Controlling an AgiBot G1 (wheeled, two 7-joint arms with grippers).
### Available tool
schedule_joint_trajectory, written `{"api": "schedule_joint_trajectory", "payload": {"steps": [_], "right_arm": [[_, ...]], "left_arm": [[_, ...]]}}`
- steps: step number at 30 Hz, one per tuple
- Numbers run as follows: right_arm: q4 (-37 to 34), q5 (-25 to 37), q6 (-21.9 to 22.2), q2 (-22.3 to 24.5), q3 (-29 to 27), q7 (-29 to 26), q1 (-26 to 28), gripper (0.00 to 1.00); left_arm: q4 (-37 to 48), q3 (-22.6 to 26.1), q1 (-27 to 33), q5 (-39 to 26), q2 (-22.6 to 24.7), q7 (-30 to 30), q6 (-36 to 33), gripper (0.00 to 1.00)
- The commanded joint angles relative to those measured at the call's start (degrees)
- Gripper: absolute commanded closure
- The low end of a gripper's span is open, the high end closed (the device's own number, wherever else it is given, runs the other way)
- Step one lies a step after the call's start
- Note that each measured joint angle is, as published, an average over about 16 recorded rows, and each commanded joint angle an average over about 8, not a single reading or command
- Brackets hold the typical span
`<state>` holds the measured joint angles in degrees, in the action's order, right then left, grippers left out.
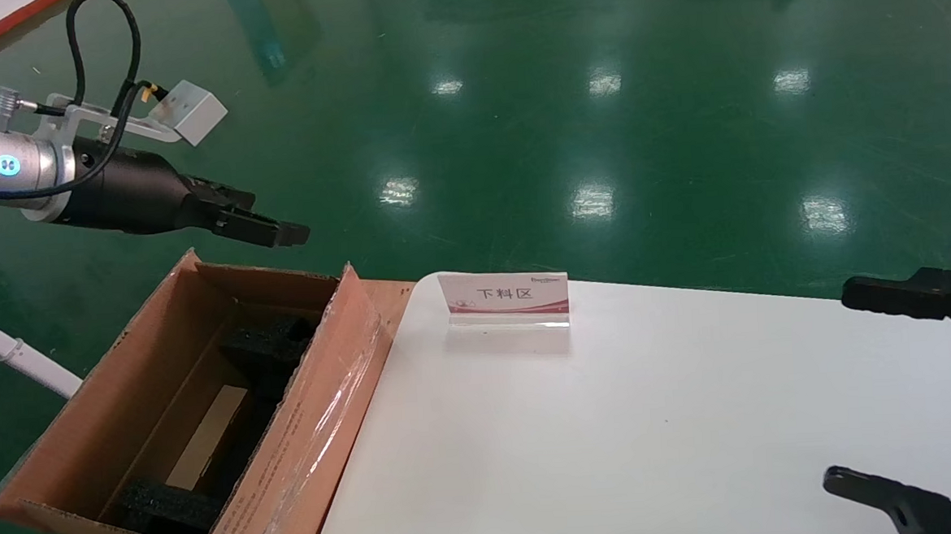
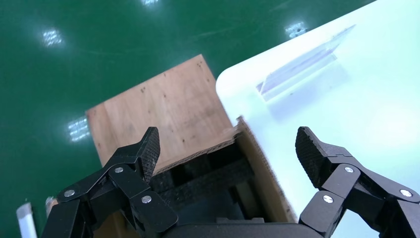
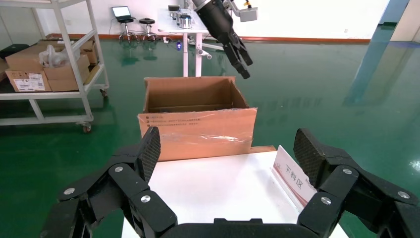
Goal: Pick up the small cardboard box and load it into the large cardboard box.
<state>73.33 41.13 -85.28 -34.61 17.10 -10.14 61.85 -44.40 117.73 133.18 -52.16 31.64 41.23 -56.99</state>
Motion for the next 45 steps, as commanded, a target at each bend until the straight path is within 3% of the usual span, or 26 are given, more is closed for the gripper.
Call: {"api": "schedule_joint_trajectory", "payload": {"steps": [1, 5, 9, 45], "right_arm": [[0.0, 0.0, 0.0, 0.0, 0.0, 0.0, 0.0, 0.0], [-0.02, 0.01, 0.01, 0.0, -0.01, 0.01, 0.0, 0.0], [-0.03, 0.01, 0.0, 0.0, 0.0, 0.02, 0.0, 0.0], [-0.01, 0.1, -0.05, -0.05, -0.15, -0.06, -0.04, 0.0]], "left_arm": [[-1.87, -0.26, 0.72, 0.3, -0.72, -0.24, 0.67, 0.0], [-3.45, -2.33, -0.13, 0.44, -0.75, -0.68, 1.09, 0.0], [-4.97, -7.46, -3.68, 1.01, -0.57, -2.2, -0.28, 0.0], [-20.61, -68.34, -47.56, 7.01, 1.98, -20.46, -18.64, 0.0]]}}
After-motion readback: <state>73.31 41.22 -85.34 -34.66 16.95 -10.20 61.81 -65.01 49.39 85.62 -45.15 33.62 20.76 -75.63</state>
